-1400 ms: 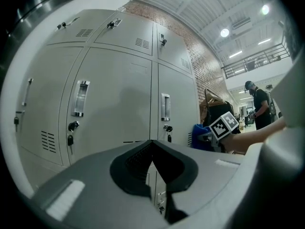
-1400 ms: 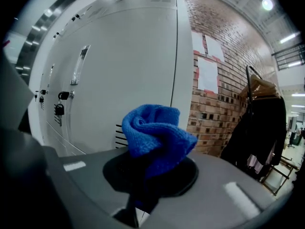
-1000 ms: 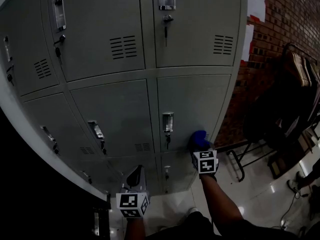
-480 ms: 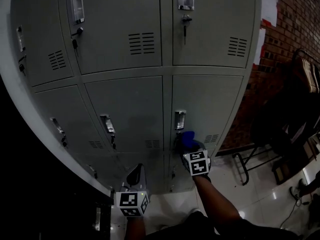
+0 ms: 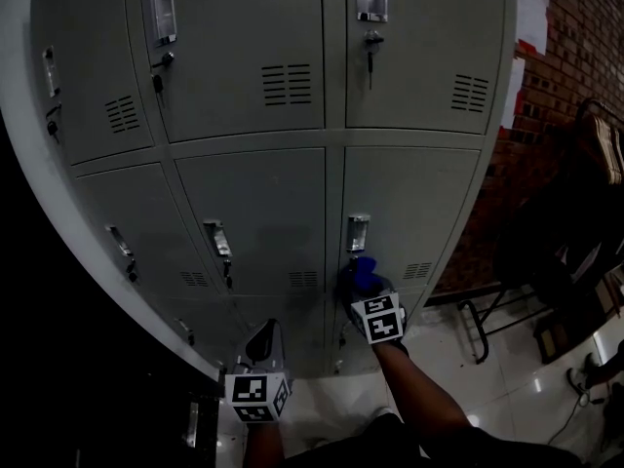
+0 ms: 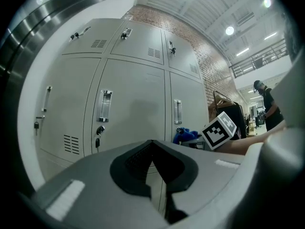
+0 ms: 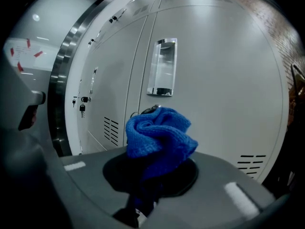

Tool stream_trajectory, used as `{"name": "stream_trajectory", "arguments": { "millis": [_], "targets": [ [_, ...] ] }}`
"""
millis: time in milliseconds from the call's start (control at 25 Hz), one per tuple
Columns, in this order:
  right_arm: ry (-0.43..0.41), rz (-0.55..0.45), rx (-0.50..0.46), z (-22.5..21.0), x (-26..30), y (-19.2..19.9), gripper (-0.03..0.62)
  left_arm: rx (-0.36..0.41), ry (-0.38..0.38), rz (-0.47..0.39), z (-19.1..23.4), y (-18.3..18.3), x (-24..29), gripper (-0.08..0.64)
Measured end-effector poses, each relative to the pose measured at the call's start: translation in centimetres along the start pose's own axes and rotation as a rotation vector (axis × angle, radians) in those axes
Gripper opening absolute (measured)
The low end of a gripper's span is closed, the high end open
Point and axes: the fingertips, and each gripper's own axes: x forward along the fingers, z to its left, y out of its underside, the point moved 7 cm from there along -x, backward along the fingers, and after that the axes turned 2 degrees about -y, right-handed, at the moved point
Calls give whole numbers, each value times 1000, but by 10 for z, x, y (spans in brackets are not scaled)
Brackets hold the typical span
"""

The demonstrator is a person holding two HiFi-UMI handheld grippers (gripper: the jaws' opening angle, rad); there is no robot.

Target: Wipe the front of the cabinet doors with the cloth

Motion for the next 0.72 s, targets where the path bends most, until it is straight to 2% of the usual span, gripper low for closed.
{"name": "stream_trajectory", "arguments": {
  "millis": [160, 280, 520, 720],
  "targets": [
    [-4, -14, 4, 4, -24, 7, 58, 13, 11, 0, -6, 0, 3, 14],
    [3, -64, 20, 7, -49, 12, 58, 44, 42, 10, -18, 3, 10, 14],
    [14, -139, 42, 23, -85, 16, 58, 55, 80, -10, -35, -3, 19, 14],
    [41, -149, 48, 22, -101, 15, 58, 68, 116, -4, -49, 0, 26, 14]
  ]
}}
